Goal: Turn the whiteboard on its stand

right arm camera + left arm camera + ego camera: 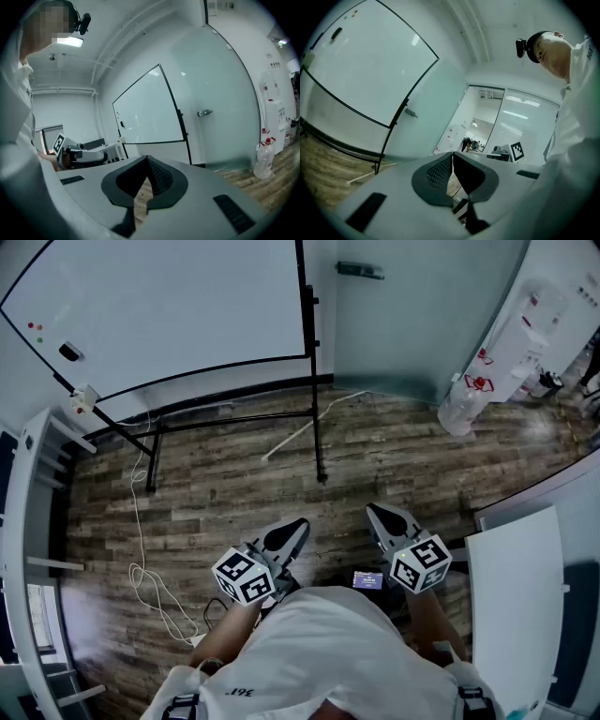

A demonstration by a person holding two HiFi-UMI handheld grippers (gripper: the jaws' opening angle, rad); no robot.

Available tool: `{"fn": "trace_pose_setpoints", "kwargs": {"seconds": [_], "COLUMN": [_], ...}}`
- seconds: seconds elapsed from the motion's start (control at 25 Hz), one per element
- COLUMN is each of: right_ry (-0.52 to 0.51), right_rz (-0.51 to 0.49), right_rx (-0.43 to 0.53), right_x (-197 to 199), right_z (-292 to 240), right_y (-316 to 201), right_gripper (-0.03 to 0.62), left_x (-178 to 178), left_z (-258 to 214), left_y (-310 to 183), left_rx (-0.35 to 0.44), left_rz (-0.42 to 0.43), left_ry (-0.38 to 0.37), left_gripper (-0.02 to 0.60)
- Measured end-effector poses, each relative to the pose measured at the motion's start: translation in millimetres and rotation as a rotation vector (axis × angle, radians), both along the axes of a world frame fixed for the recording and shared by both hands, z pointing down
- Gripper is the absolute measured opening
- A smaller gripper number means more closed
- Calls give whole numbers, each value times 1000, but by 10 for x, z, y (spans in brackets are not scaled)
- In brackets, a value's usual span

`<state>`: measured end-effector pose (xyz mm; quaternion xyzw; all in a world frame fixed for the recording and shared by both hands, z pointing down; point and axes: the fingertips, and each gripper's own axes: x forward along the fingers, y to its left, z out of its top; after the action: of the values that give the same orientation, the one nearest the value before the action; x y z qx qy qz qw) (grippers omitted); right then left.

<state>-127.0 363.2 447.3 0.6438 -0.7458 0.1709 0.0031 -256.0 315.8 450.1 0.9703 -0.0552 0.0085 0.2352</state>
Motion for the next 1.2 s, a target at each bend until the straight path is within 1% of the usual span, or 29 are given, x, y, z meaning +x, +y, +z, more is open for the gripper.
{"fn": "trace_pose_setpoints", "kwargs": {"seconds": [0.4,0.64,0.96,1.2], "right_ry": [12,52,57,54], "right_rz": [6,48,41,12], "right_rx": [-4,-7,-1,13], "right_x": [241,520,755,784], "right_z": [42,63,30,33], "right_y": [121,186,218,100], "right_gripper": [25,26,28,28], "left_x": [220,403,595,572], "left_z": [17,23,12,55], "left_y": [97,151,204,122], "left_rx": [6,6,-2,-1], "left_rz": [-7,-18,-42,-64], "left_ry": [-1,-3,-12,-21], "left_gripper": [15,15,15,15]}}
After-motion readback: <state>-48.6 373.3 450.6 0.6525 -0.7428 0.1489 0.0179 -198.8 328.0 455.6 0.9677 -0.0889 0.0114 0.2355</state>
